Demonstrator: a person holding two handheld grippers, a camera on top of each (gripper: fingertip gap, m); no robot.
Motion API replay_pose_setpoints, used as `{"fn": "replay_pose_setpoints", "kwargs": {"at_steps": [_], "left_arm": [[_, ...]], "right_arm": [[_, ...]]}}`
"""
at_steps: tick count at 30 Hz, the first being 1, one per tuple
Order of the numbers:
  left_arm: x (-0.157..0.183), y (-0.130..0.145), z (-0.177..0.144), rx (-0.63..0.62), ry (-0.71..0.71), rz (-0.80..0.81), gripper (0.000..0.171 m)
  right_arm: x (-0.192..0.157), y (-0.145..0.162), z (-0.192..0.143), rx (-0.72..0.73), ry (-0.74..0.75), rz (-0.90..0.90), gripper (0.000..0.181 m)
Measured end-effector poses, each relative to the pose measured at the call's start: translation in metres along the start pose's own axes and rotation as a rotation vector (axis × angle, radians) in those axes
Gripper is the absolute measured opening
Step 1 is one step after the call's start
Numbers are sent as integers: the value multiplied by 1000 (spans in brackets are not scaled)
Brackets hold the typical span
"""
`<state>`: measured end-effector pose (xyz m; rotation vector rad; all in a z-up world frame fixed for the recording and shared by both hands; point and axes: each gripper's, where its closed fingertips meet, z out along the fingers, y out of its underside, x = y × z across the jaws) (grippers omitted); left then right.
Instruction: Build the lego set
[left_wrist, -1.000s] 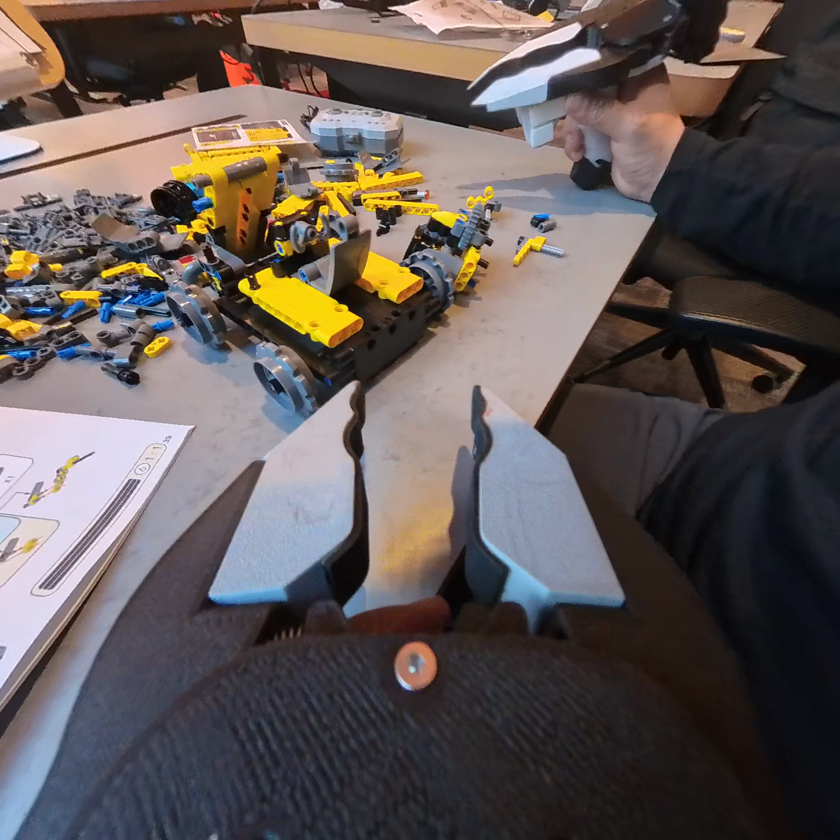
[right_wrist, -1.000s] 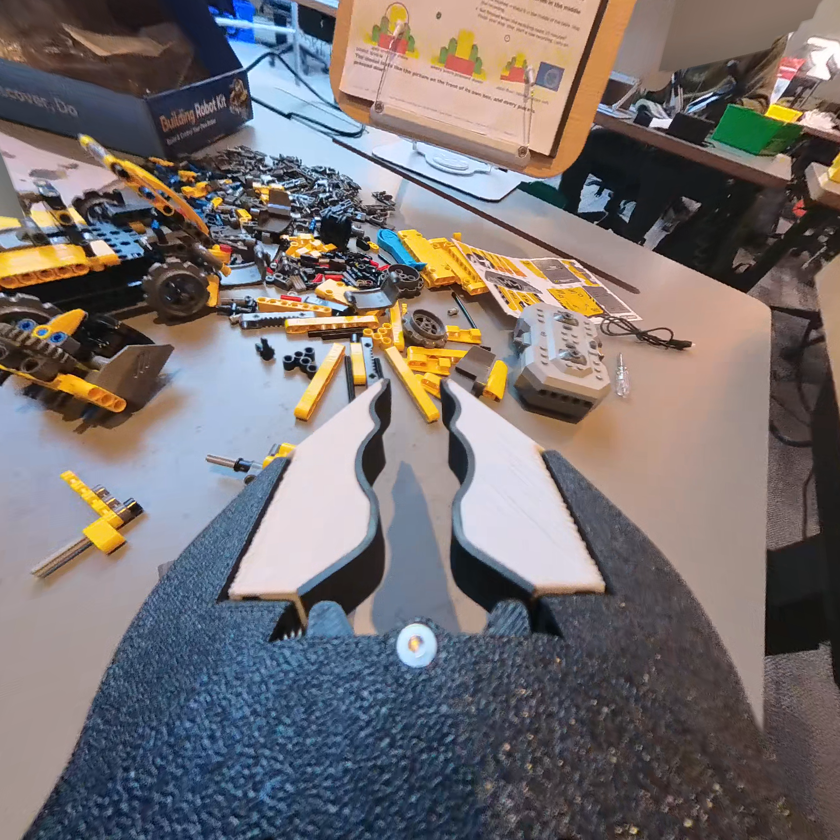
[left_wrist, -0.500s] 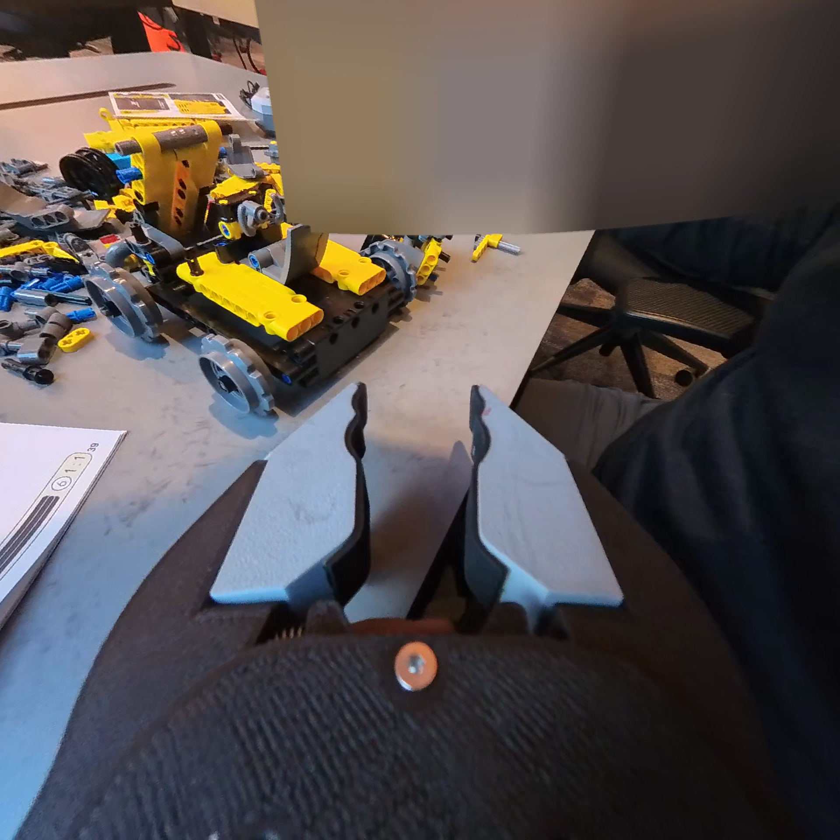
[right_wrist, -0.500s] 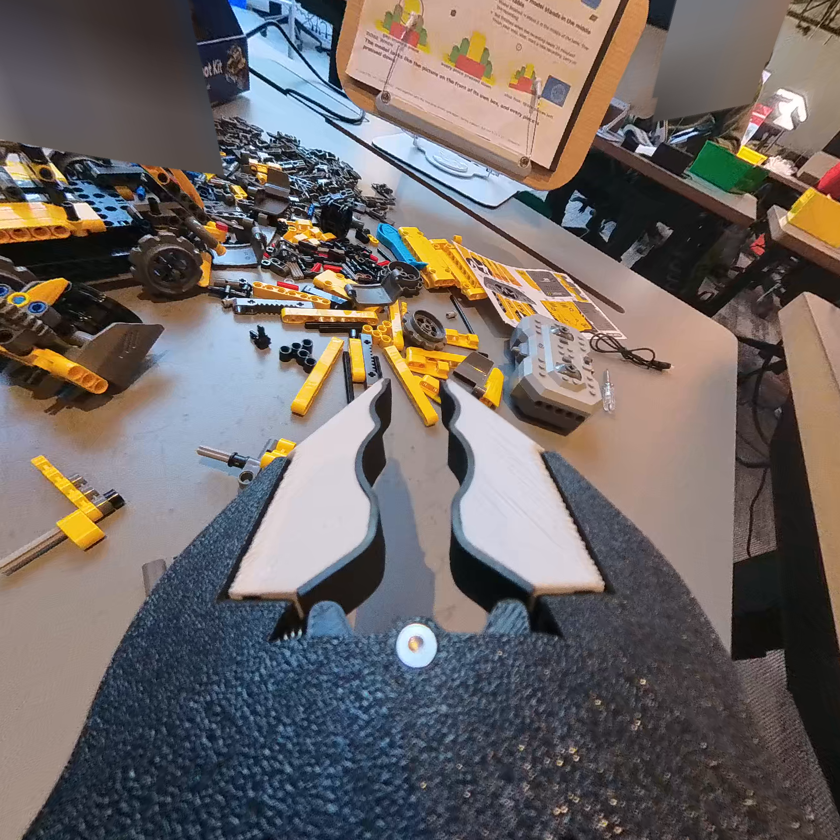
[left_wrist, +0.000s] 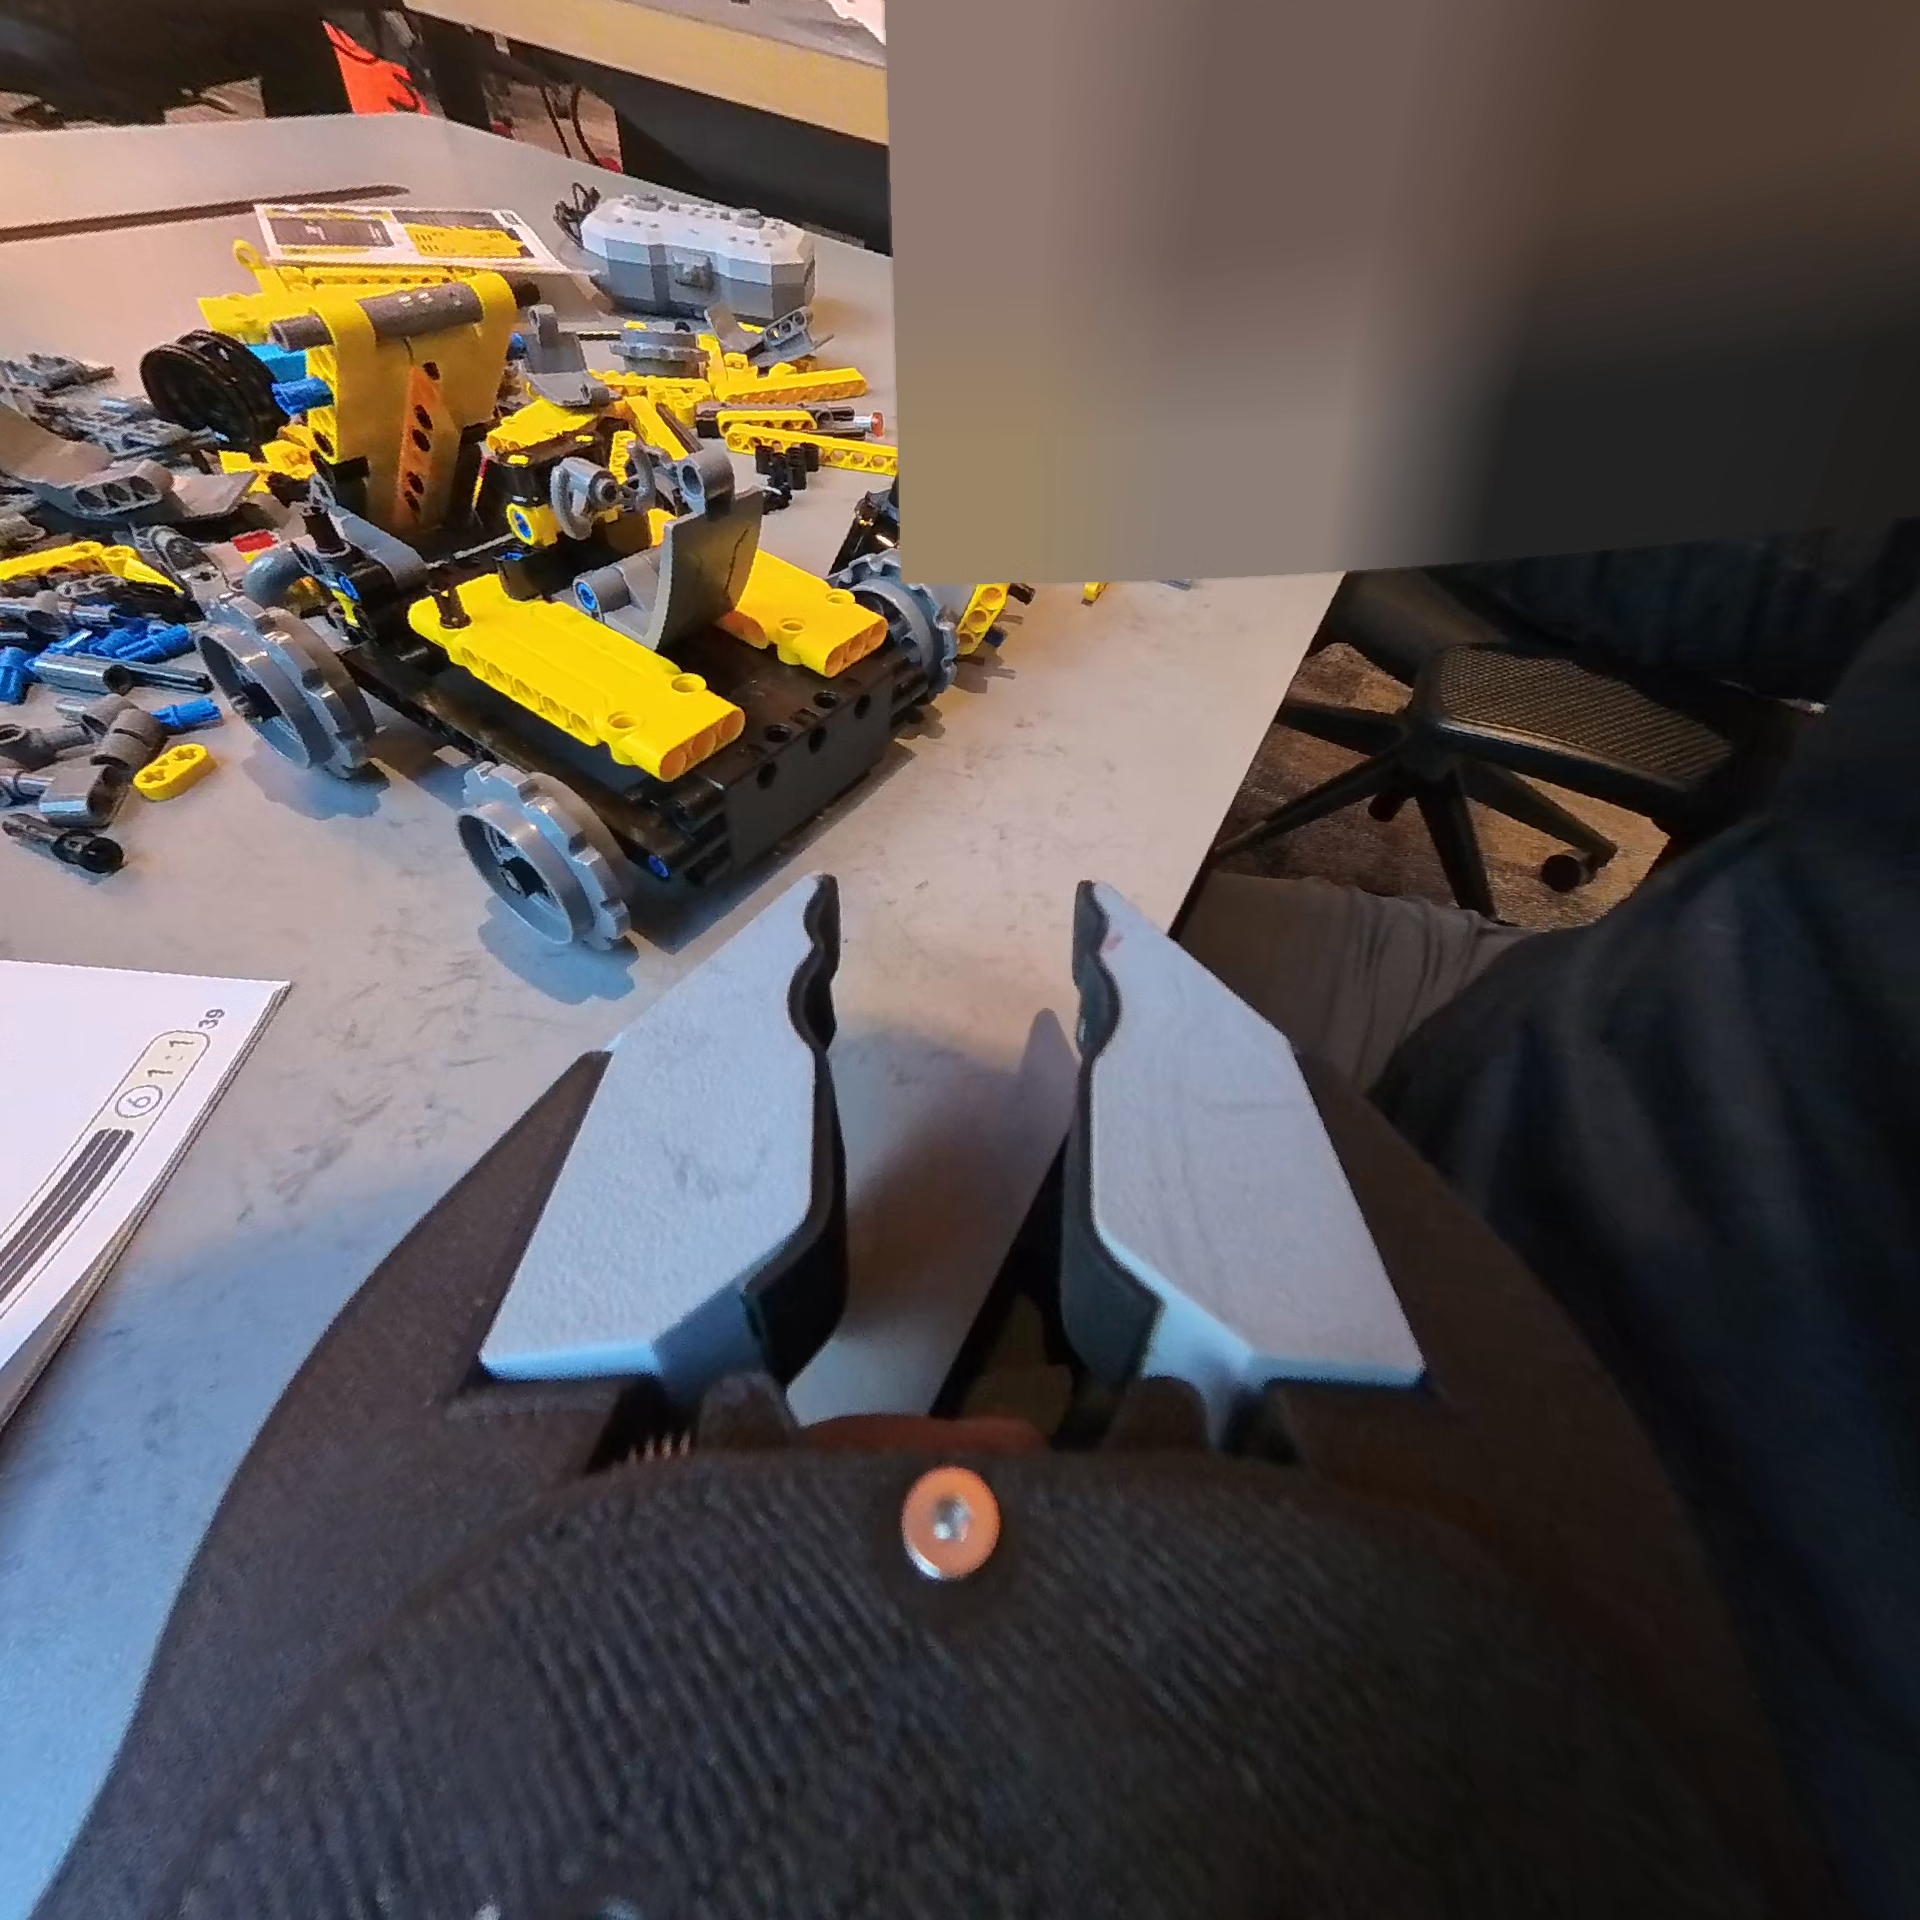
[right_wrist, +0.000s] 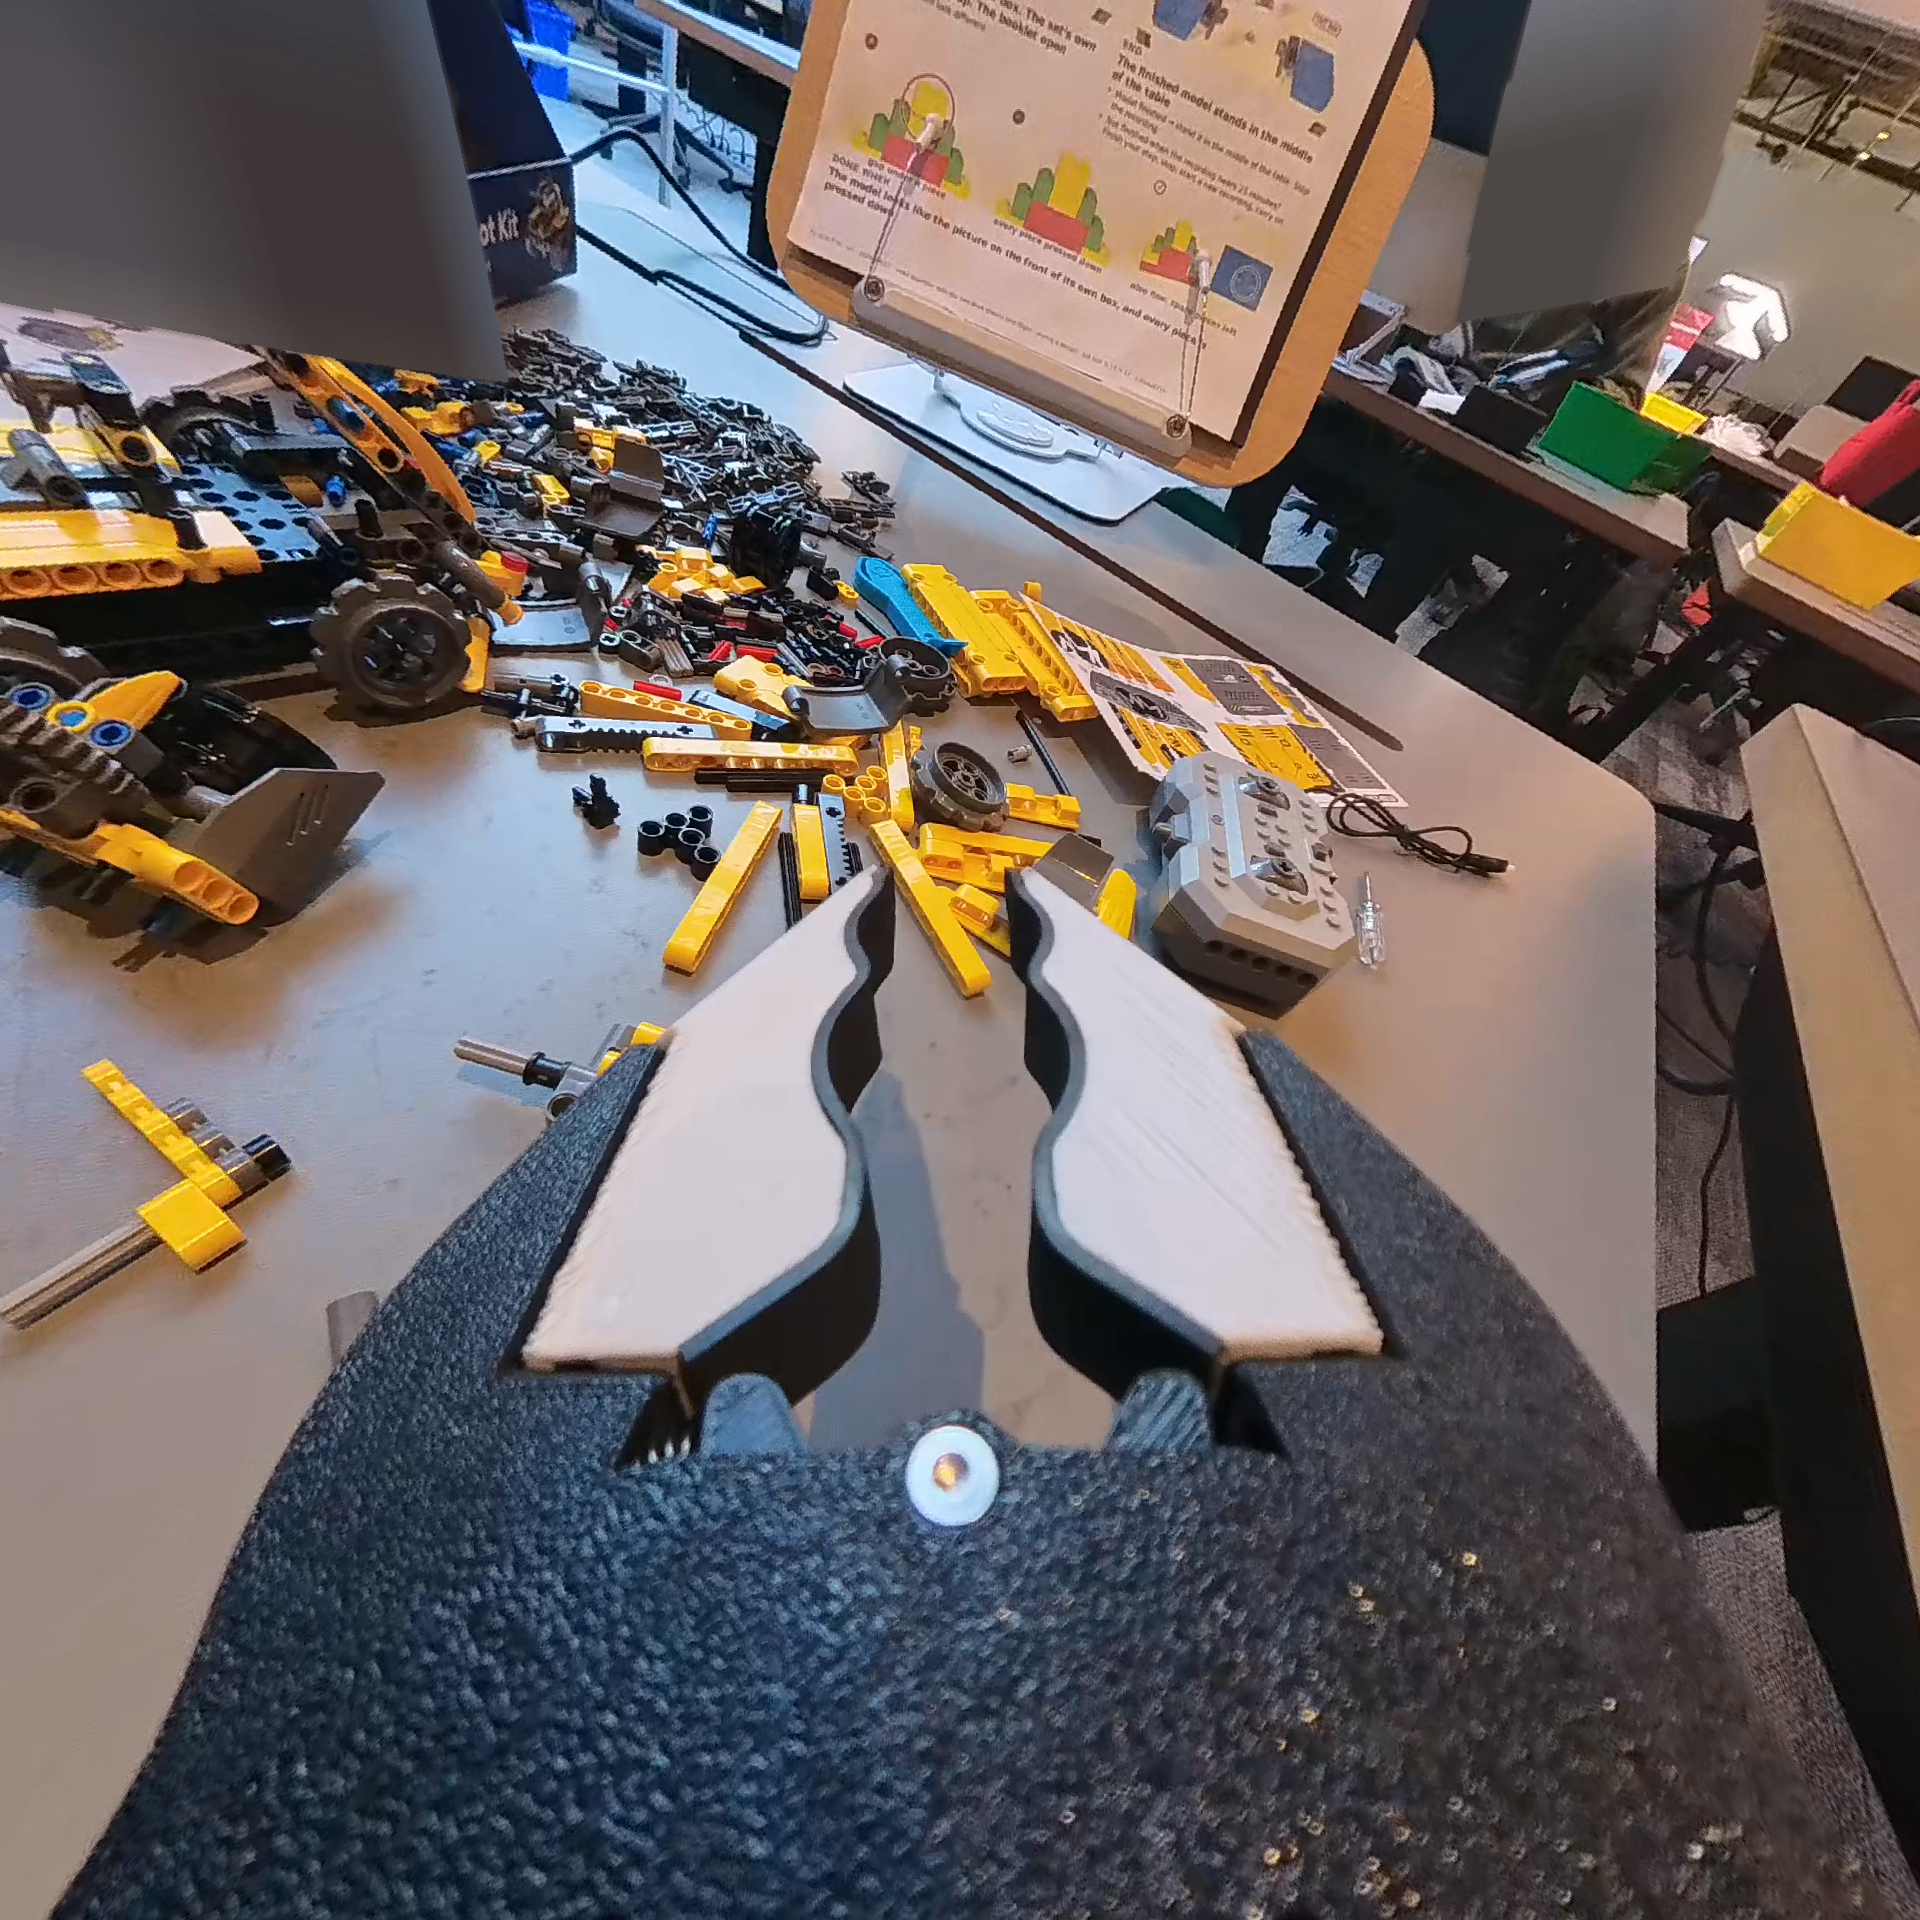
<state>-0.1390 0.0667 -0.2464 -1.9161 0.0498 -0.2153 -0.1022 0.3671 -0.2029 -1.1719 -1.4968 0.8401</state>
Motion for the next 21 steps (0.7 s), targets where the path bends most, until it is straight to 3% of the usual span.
{"fn": "replay_pose_setpoints", "kwargs": {"at_steps": [21], "left_arm": [[-3, -13, -3, 49, -20, -43, 44]], "right_arm": [[-2, -6, -3, 36, -12, -4, 21]]}}
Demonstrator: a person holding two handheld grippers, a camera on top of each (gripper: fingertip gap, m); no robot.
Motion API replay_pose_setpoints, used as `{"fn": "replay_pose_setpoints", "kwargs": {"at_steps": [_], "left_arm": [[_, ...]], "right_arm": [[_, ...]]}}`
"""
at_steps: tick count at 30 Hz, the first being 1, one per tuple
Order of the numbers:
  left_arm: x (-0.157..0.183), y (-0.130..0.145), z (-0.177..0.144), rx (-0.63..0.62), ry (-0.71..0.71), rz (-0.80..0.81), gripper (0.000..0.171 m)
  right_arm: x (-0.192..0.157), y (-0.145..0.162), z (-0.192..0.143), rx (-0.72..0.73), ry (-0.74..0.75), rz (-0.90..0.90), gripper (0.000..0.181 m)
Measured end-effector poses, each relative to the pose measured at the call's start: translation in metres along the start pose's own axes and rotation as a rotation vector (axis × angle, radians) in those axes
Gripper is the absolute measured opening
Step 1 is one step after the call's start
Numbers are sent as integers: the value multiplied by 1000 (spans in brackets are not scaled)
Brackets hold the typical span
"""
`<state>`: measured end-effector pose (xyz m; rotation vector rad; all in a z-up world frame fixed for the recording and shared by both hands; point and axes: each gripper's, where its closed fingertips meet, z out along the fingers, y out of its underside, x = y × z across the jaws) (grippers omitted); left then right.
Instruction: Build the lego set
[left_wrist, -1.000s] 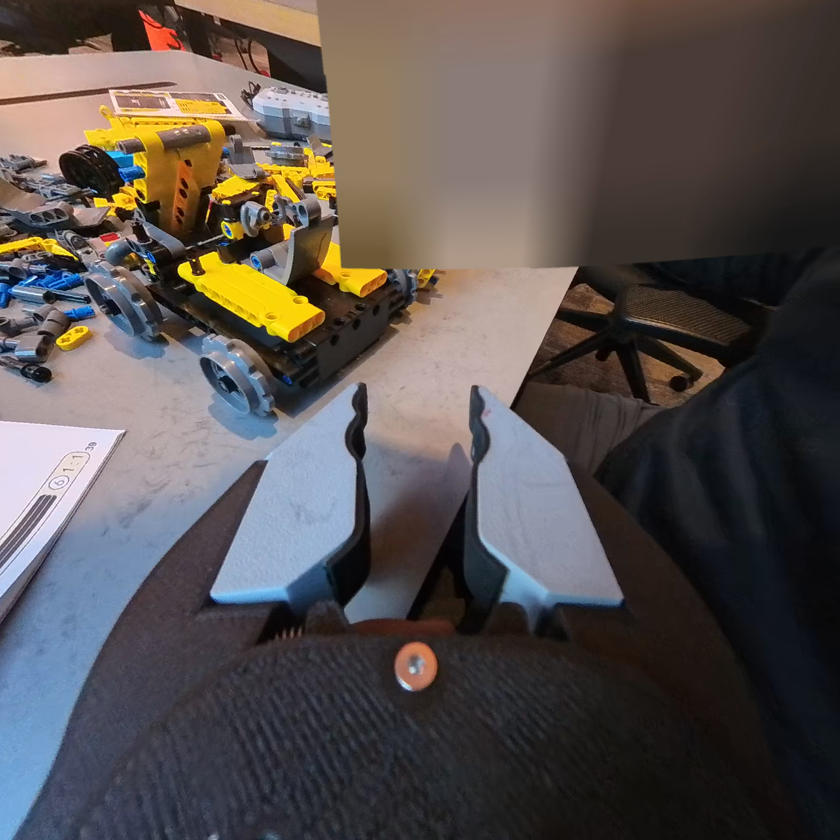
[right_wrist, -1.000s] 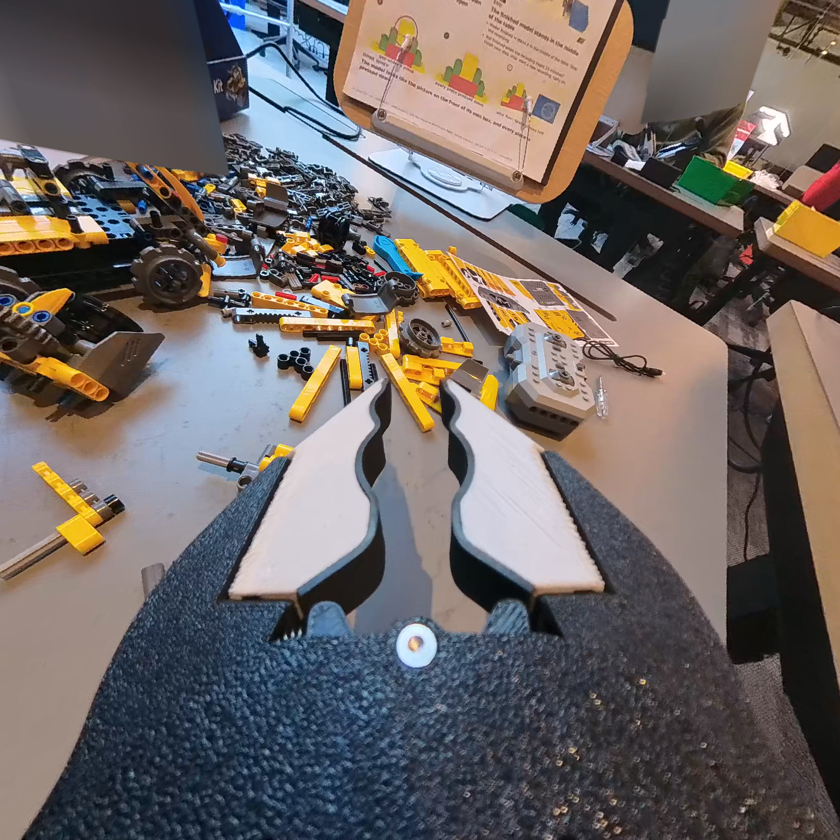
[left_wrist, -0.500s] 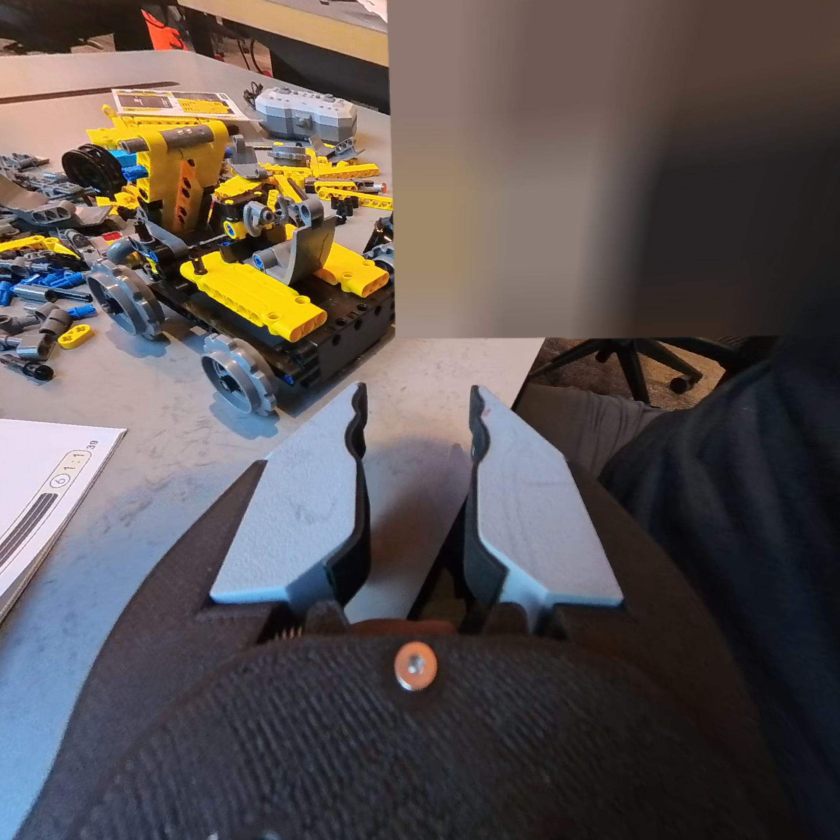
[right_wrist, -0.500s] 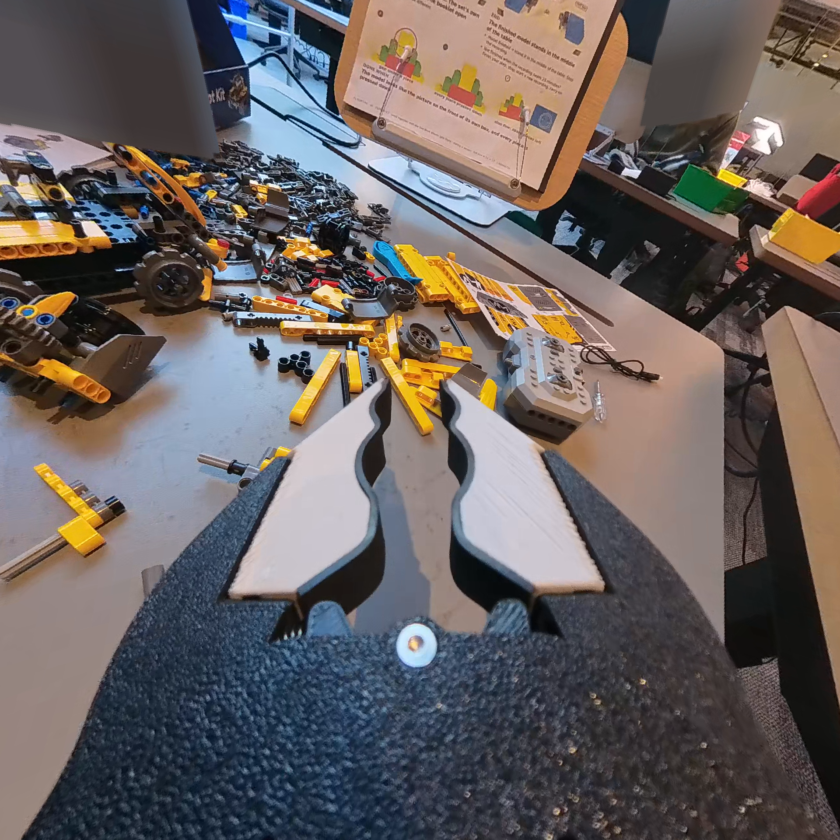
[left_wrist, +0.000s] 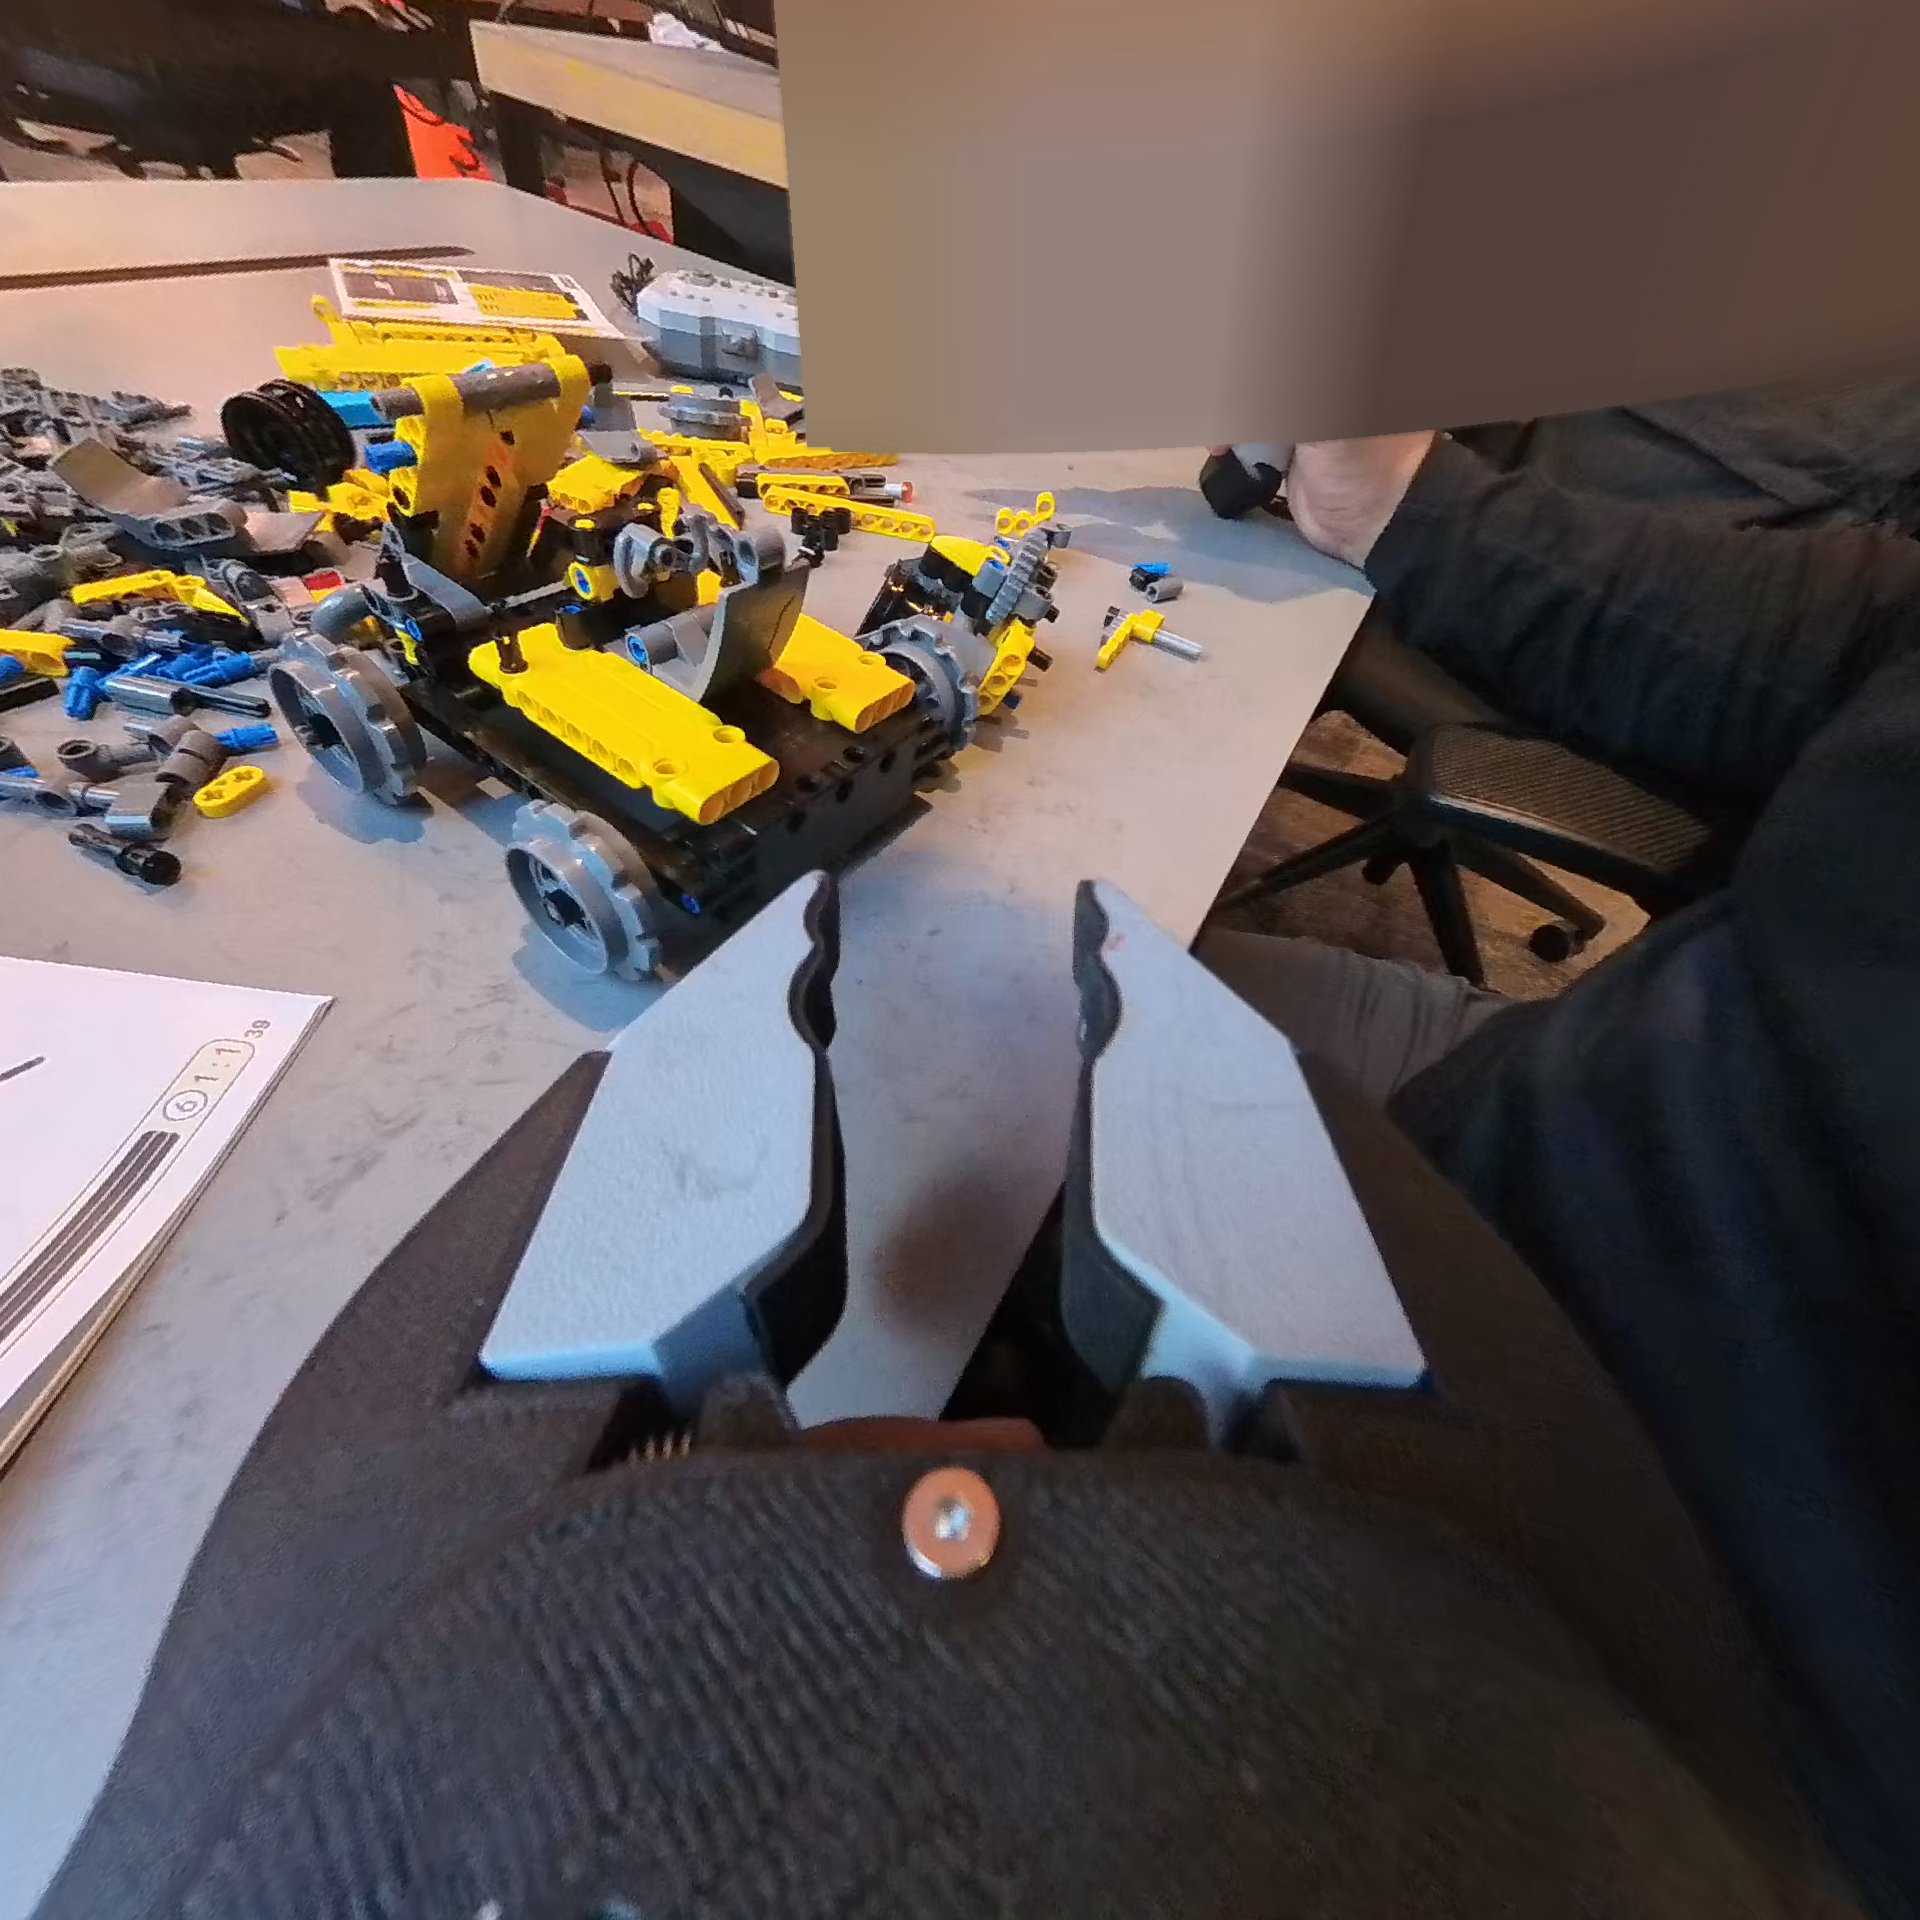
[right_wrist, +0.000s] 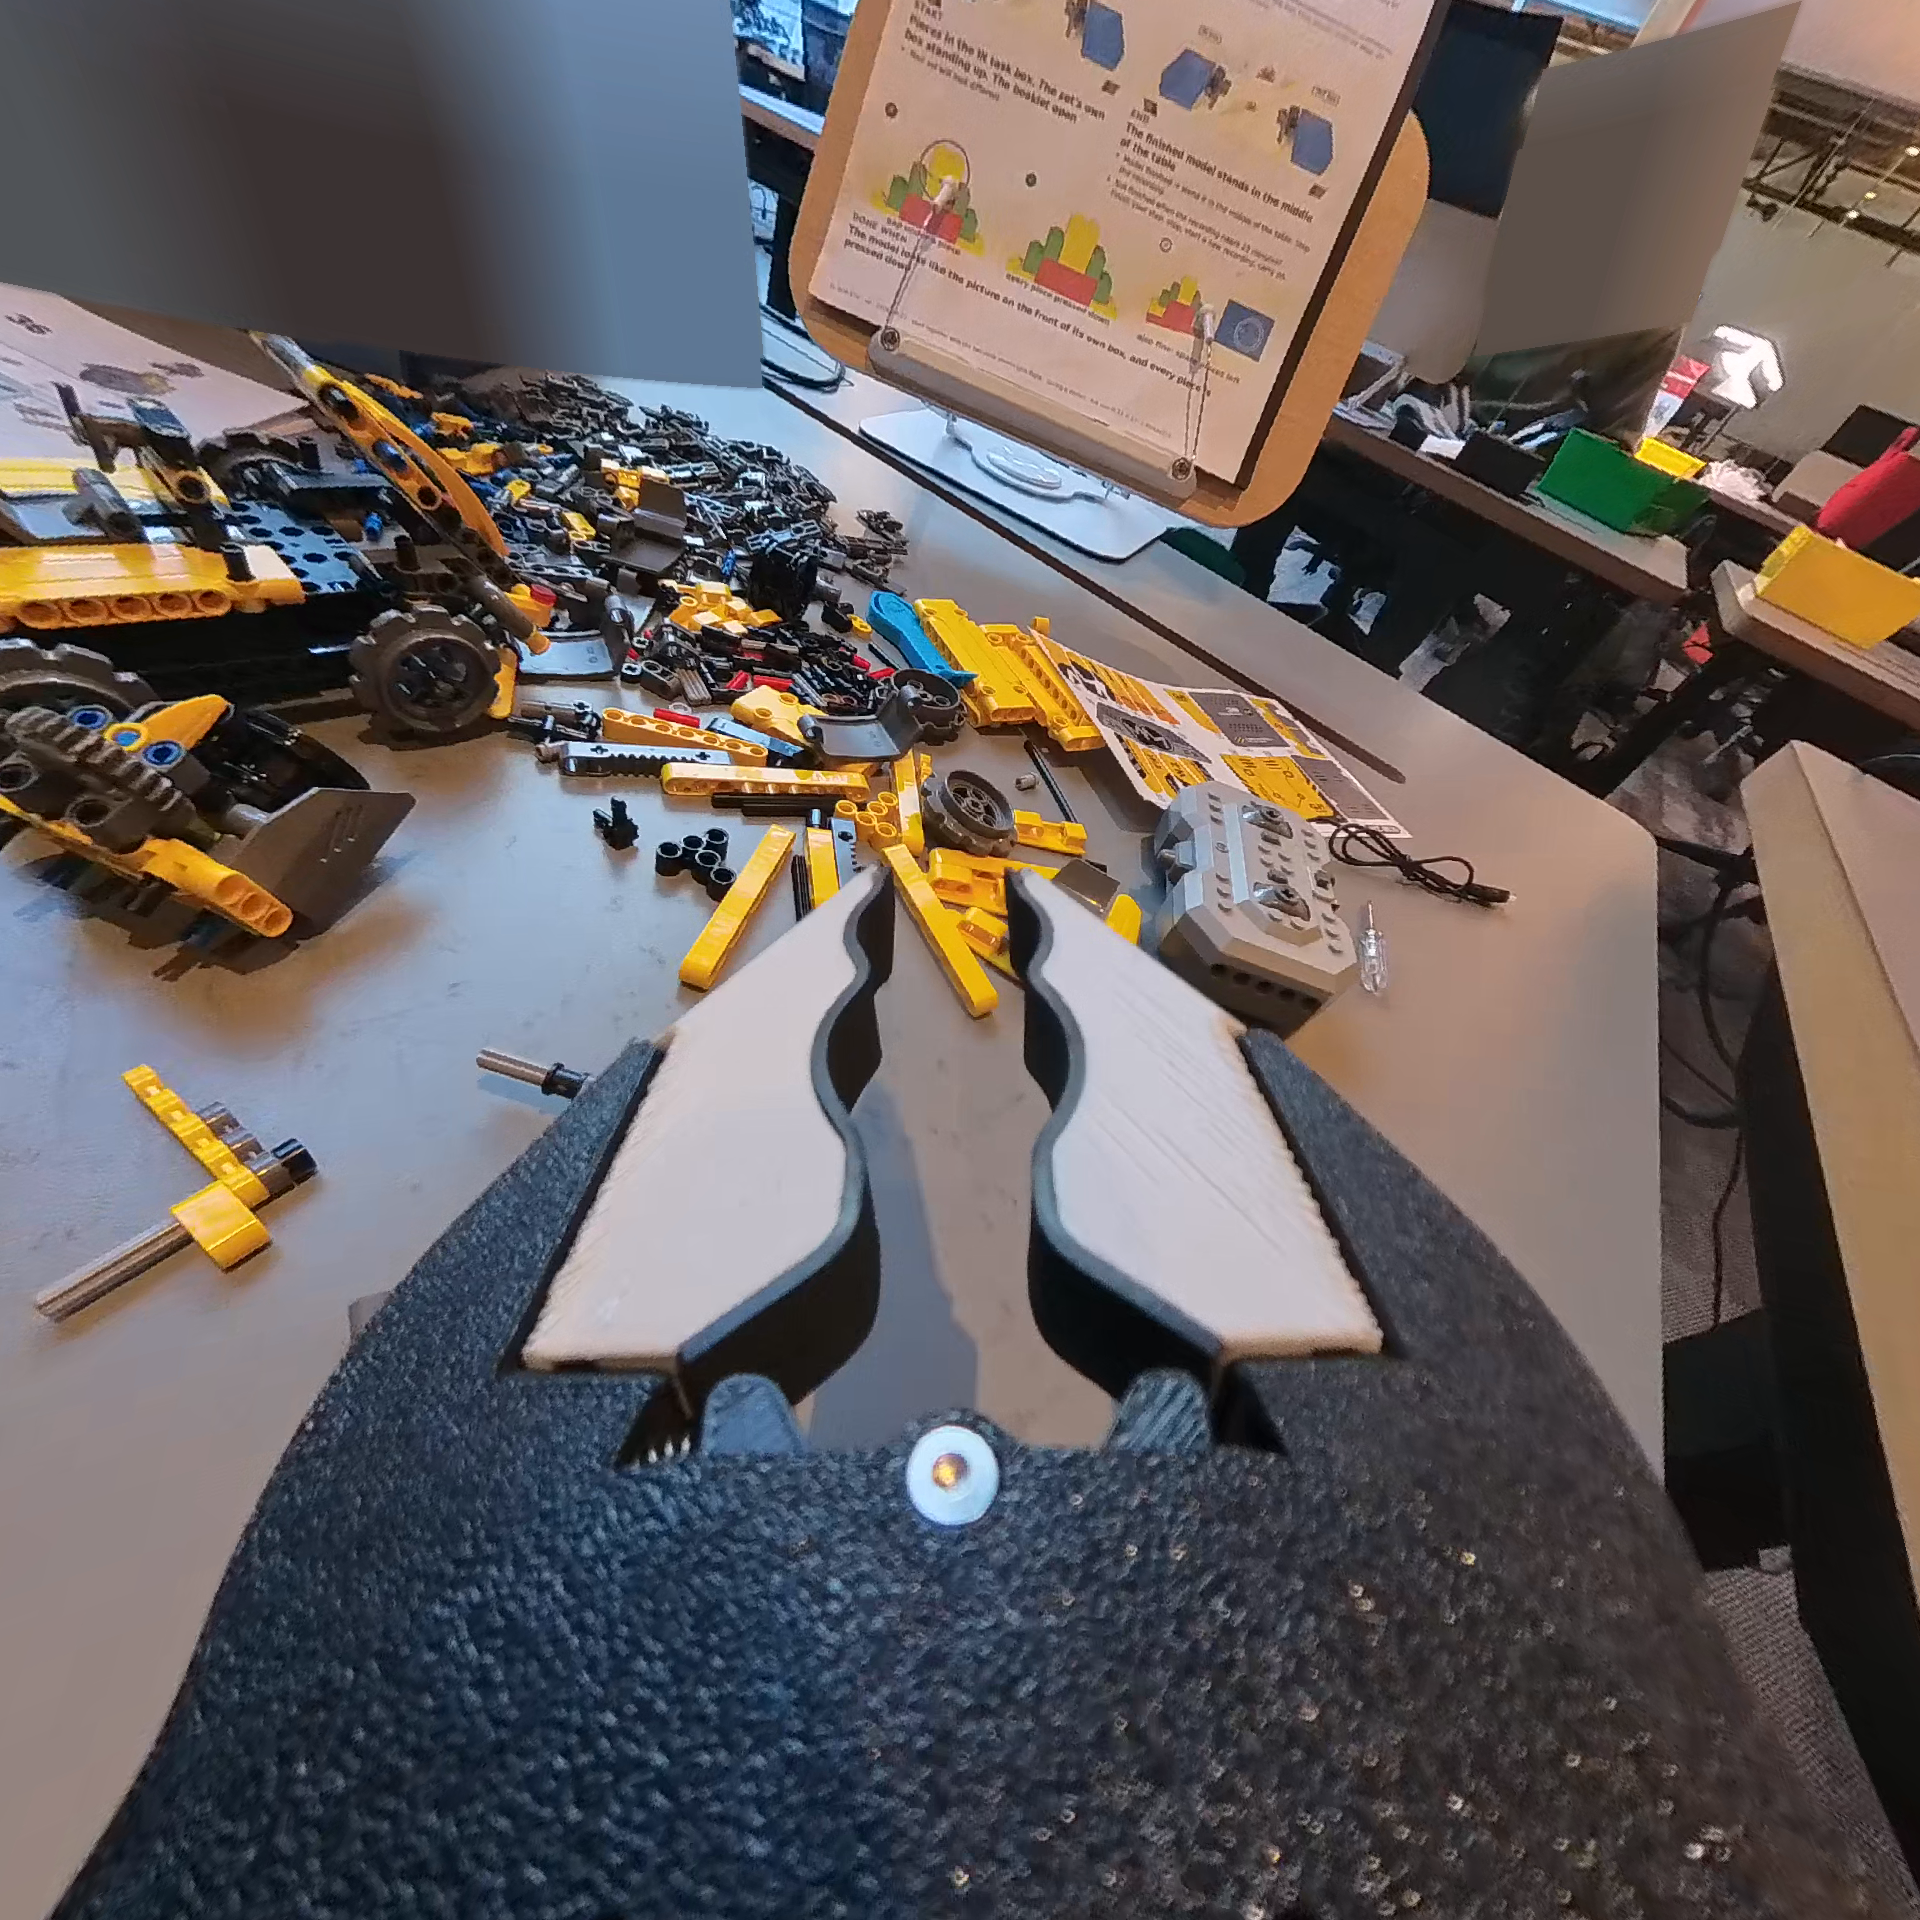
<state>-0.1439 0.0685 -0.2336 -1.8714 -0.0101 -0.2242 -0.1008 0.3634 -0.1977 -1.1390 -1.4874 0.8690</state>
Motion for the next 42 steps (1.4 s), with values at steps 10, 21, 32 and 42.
{"fn": "replay_pose_setpoints", "kwargs": {"at_steps": [10, 21, 32, 42], "left_arm": [[3, 7, 4, -28, -12, 62, 42], [5, 13, 6, -52, -10, 85, 42], [6, 15, 7, -63, 0, 82, 42], [-12, -8, -7, 5, -72, -19, 42]], "right_arm": [[5, -5, -4, 38, 14, 20, 21], [5, -4, -4, 33, 12, 26, 21], [4, -2, -2, 23, 8, 24, 21], [2, -2, -1, 13, 9, 5, 21]]}}
